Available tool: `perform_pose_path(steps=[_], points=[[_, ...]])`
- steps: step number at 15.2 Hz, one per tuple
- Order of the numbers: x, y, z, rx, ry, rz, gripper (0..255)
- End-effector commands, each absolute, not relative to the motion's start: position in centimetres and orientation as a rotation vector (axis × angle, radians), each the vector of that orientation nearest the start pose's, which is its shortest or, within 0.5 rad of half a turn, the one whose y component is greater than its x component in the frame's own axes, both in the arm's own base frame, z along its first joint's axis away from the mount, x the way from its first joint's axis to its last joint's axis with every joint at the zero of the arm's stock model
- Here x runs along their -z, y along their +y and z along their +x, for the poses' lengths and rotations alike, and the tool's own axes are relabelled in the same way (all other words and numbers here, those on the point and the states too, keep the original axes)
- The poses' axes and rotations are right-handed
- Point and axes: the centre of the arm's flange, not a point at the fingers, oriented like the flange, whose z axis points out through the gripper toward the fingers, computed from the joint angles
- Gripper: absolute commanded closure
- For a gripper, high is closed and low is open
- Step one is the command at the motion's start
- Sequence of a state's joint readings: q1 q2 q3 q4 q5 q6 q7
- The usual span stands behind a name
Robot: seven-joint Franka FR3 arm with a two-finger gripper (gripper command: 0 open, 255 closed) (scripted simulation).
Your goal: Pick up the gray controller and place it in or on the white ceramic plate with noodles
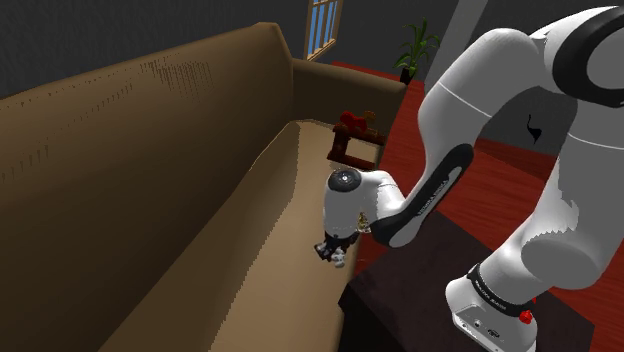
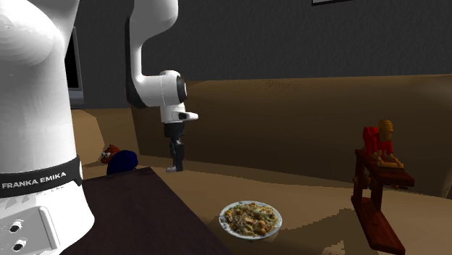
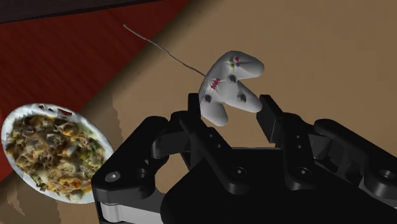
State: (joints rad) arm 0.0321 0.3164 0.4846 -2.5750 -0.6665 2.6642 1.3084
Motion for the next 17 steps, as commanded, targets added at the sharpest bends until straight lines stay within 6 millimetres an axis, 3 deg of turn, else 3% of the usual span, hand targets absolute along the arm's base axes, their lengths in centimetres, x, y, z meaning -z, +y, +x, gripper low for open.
perform_pose_path(steps=[1,3,17], points=[[-15.9,23.7,34.2,-0.004,0.300,-3.302,255],[-16.5,23.7,34.2,-0.004,0.300,-3.302,255],[-17.6,7.7,43.5,-0.004,0.300,-3.302,255]])
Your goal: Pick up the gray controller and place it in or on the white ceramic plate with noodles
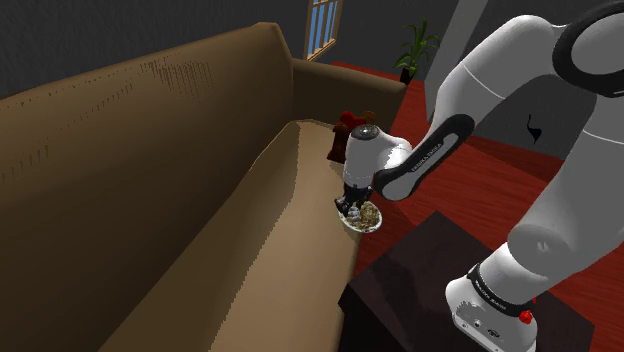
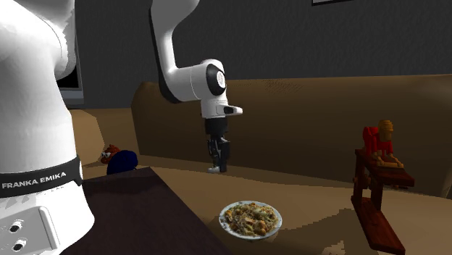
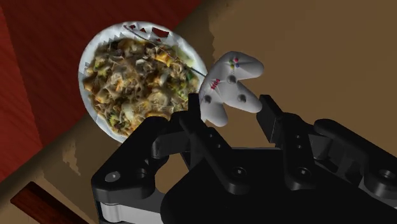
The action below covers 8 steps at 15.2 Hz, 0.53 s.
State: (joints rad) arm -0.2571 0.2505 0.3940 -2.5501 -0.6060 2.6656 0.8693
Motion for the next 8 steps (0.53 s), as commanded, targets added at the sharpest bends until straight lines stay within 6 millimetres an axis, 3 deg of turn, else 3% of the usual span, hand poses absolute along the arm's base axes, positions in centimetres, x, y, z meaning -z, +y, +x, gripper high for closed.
perform_pose_path(steps=[1,6,7,8], points=[[-17.7,6.6,44.1,-0.004,0.300,-3.302,255],[-18.1,0.9,47.4,-0.004,0.300,-3.302,255],[-18.2,-1.0,48.6,-0.005,0.300,-3.302,255],[-17.7,-1.0,48.6,-0.004,0.300,-3.302,255]])
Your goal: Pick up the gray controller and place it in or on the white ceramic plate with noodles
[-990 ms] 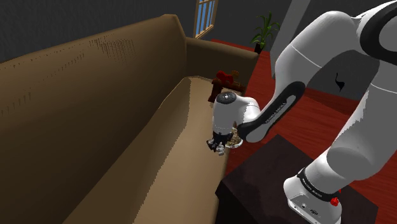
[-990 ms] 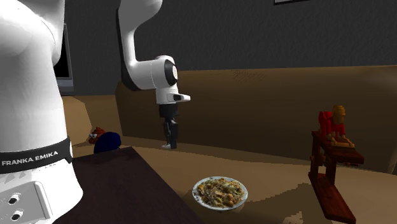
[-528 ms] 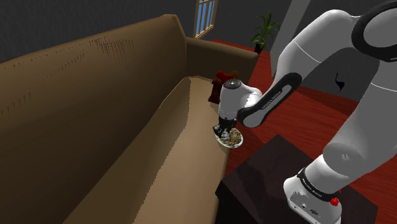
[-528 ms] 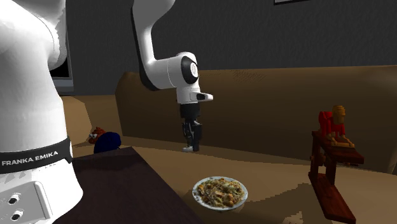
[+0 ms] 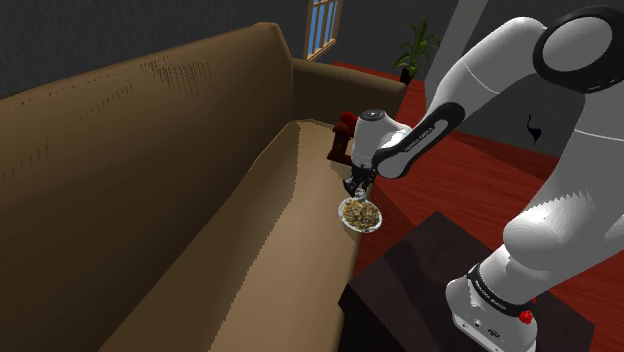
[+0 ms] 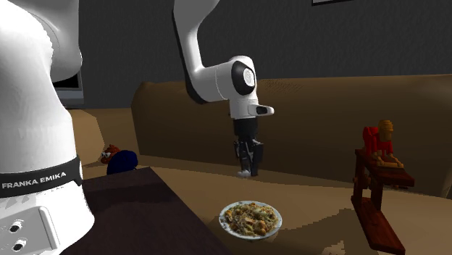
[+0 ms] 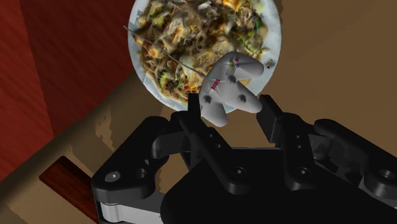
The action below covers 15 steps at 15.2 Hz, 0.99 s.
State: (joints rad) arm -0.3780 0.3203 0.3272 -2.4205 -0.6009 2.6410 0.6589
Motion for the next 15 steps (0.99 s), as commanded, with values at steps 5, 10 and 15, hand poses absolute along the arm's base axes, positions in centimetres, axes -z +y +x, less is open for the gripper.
perform_pose_path(steps=[5,10,15], points=[[-15.0,-1.0,48.6,-0.004,0.300,-3.302,255],[-12.4,-1.0,48.6,-0.004,0.300,-3.302,255],[-9.7,-1.0,48.6,-0.004,0.300,-3.302,255]])
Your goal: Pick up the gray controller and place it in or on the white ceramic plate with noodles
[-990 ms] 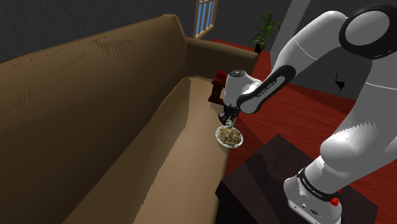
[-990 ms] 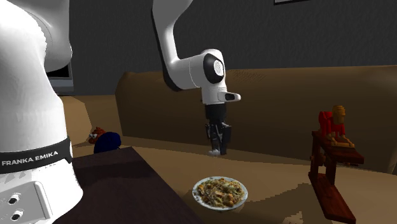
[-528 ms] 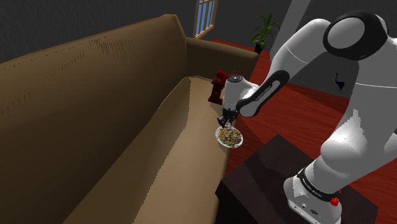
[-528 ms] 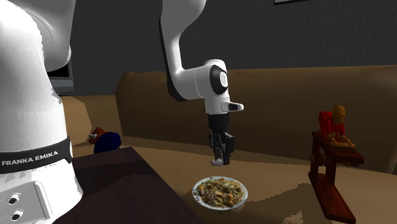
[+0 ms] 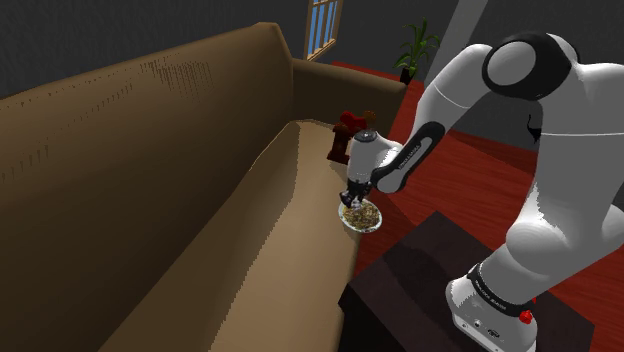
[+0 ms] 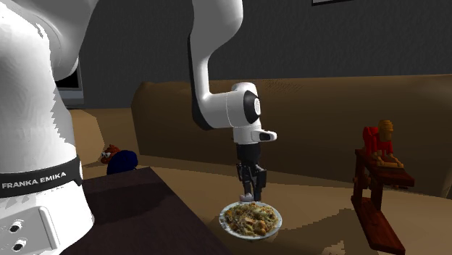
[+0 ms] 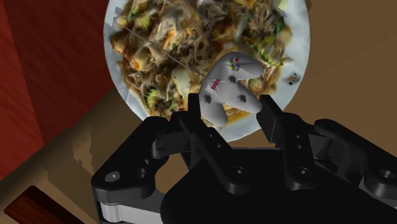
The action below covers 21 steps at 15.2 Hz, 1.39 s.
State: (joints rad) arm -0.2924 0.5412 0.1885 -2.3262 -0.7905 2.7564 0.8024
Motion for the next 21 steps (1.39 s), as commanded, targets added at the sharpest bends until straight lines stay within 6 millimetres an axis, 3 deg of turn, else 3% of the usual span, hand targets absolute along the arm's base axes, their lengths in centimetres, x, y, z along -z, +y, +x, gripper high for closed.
perform_pose_path(steps=[1,8,9,14,18,21], points=[[-9.5,-1.0,48.6,-0.004,0.300,-3.302,255],[-9.5,-1.0,48.6,-0.004,0.300,-3.302,255],[-9.6,-1.0,48.6,-0.004,0.300,-3.302,0],[-9.6,-1.0,48.6,-0.005,0.300,-3.302,0],[-14.5,-0.2,48.7,-0.004,0.300,-3.302,0],[-14.5,-0.2,48.7,-0.005,0.300,-3.302,0]])
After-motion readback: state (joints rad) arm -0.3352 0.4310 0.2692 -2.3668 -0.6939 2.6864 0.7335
